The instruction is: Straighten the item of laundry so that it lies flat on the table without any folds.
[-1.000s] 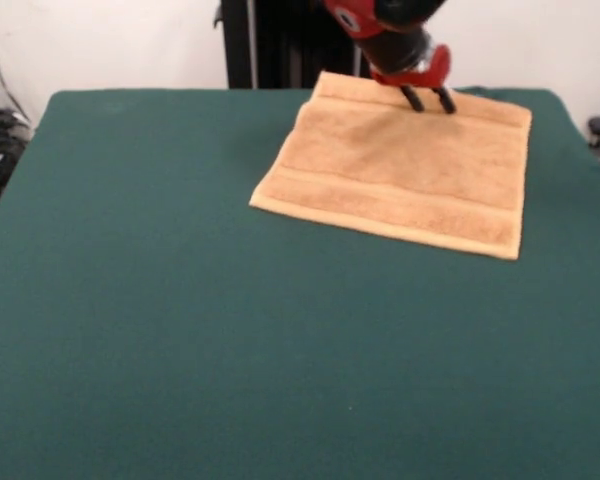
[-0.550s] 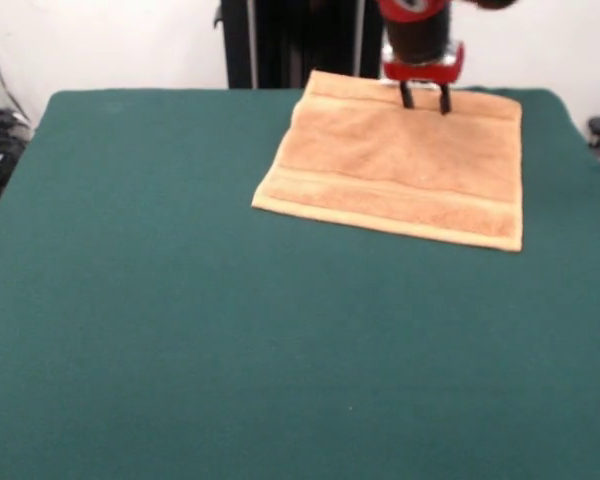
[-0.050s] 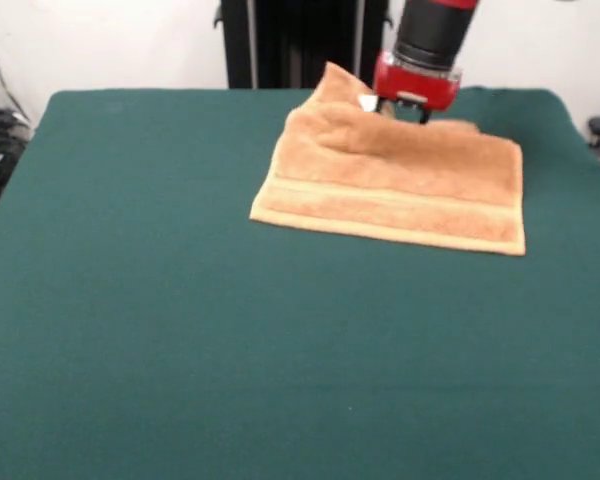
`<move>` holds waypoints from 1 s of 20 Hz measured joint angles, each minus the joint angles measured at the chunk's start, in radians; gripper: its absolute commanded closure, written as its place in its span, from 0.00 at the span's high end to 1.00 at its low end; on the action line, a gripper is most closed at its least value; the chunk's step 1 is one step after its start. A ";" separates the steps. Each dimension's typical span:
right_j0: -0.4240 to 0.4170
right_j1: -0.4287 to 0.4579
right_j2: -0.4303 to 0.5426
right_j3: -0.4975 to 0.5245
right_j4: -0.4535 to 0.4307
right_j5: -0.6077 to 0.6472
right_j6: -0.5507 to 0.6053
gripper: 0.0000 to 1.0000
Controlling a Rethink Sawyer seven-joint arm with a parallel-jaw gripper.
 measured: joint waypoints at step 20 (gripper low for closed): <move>-0.509 -0.403 0.322 0.041 -0.177 -0.142 0.000 1.00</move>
